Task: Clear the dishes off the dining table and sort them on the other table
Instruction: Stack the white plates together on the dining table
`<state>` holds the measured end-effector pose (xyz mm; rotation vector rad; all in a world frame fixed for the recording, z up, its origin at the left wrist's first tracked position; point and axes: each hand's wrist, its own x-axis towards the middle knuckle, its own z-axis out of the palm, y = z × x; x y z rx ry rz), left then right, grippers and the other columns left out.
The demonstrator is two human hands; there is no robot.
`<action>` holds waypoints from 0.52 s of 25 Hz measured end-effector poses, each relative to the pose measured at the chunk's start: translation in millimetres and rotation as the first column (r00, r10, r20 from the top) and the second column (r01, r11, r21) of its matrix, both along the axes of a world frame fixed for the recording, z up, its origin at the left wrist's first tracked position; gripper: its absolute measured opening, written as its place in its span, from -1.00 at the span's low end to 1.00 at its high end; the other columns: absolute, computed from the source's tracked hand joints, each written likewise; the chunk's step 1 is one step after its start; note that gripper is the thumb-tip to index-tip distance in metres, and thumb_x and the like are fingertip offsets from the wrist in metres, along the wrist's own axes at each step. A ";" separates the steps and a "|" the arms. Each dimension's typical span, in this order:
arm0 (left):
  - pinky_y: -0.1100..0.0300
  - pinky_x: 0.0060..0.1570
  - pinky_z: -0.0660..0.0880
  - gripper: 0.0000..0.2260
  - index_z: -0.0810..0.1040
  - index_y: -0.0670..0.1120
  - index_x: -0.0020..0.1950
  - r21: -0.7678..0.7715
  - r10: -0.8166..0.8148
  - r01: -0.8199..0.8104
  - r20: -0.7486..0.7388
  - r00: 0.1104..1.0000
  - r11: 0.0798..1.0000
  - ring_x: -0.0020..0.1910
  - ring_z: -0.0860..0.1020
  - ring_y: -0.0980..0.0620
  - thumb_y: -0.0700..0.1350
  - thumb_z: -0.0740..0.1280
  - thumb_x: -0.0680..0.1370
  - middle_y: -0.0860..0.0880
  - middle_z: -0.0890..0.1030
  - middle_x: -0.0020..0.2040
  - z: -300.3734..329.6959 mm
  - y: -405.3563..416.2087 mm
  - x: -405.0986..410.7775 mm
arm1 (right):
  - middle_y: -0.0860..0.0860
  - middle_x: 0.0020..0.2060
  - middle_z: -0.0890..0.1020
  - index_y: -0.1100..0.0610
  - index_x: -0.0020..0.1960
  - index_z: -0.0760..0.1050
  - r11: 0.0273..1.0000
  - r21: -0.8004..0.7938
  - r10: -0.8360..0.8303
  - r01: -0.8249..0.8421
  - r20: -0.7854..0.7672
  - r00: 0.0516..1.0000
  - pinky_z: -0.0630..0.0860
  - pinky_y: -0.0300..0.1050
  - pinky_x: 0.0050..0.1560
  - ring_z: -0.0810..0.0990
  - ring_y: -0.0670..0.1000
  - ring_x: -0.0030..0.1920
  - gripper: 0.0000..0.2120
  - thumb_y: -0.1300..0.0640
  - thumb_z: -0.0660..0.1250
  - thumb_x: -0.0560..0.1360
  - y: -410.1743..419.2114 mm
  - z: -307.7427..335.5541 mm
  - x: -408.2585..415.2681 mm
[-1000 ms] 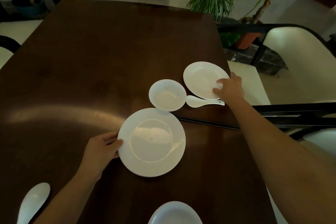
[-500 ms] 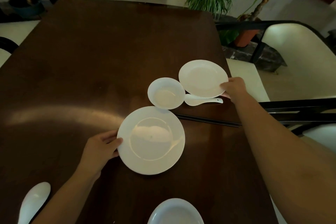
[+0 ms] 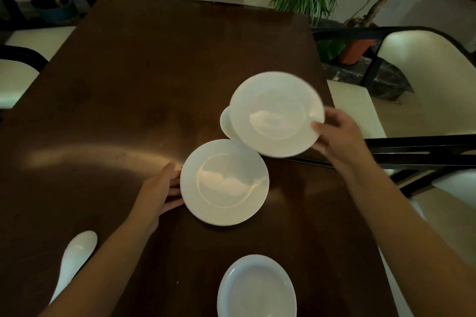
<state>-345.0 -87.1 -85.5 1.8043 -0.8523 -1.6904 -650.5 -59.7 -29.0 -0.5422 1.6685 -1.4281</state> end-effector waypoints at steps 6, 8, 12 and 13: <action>0.08 -0.12 0.51 -0.57 0.46 -0.01 0.07 0.021 -0.022 0.023 -0.057 0.998 1.000 -0.03 0.53 -0.03 0.30 0.17 0.45 -0.04 0.51 0.05 6.9 4.1 3.9 | -0.04 -0.11 0.65 -0.05 0.02 0.50 0.976 0.165 0.119 -0.144 0.153 0.981 0.65 -0.05 -0.17 0.65 -0.02 -0.08 -0.70 0.34 0.31 0.46 41.4 -30.6 72.8; 0.11 -0.19 0.52 -0.63 0.46 -0.01 0.08 0.017 -0.032 0.033 -0.055 0.998 0.999 -0.08 0.53 0.00 0.23 0.25 0.46 -0.04 0.51 0.06 9.8 3.5 3.6 | -0.03 -0.12 0.64 -0.08 -0.01 0.48 0.969 0.202 0.106 -0.140 0.174 0.979 0.63 -0.01 -0.13 0.64 -0.01 -0.07 -0.70 0.33 0.31 0.47 43.7 -37.6 82.1; 0.10 -0.12 0.55 -0.70 0.49 -0.11 0.24 -0.007 -0.095 0.095 0.040 0.995 0.995 0.05 0.54 -0.03 -0.12 0.34 0.51 -0.08 0.54 0.21 6.7 4.4 5.6 | -0.01 -0.12 0.66 -0.06 0.03 0.46 0.959 0.240 0.129 -0.152 0.110 0.986 0.63 -0.02 -0.15 0.64 -0.01 -0.06 -0.71 0.30 0.33 0.47 46.6 -47.3 94.8; 0.12 -0.12 0.54 -0.70 0.49 -0.11 0.26 -0.035 -0.131 0.133 0.050 0.990 0.991 0.03 0.54 -0.01 -0.17 0.32 0.52 -0.08 0.54 0.21 5.3 5.4 6.8 | -0.02 -0.13 0.66 -0.09 -0.01 0.46 0.959 0.240 0.131 -0.150 0.092 0.987 0.63 -0.04 -0.18 0.64 -0.02 -0.08 -0.71 0.29 0.34 0.46 47.0 -48.7 96.4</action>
